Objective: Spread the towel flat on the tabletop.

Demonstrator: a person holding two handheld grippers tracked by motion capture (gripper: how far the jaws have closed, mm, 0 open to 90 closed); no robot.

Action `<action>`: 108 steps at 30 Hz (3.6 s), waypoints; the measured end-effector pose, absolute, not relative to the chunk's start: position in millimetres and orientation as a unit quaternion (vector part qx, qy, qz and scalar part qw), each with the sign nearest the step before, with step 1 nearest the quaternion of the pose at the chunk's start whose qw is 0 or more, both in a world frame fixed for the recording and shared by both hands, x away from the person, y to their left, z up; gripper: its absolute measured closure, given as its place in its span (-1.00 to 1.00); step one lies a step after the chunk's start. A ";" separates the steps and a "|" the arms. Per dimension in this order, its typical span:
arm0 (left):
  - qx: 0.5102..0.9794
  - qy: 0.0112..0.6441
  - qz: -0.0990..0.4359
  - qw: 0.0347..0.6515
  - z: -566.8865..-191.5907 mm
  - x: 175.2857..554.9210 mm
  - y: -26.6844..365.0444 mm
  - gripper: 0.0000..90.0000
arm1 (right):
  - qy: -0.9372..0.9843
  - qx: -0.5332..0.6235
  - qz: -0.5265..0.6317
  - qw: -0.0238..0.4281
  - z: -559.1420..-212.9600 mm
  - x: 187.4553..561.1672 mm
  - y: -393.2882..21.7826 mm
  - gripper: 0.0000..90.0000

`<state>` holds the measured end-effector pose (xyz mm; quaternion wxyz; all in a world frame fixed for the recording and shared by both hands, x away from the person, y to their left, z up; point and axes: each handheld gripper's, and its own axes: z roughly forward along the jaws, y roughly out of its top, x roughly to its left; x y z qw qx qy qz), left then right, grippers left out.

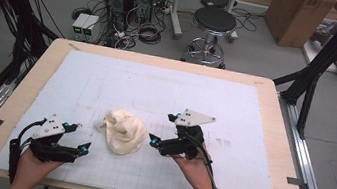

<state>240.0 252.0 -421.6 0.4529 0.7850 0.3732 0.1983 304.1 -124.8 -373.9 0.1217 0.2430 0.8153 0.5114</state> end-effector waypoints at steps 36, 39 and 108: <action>0.786 0.371 0.199 0.452 -421.6 241.1 254.0 -0.56 | 0.889 0.205 0.405 0.064 -431.0 343.6 -26.5 0.45; 0.787 0.370 0.199 0.452 -421.5 241.1 254.1 -0.56 | 0.888 0.206 0.405 0.065 -431.7 345.0 -26.6 0.53; 0.830 0.292 0.166 0.444 -417.9 263.8 175.5 -0.02 | 0.828 0.289 0.470 0.096 -383.5 310.6 -174.4 -0.26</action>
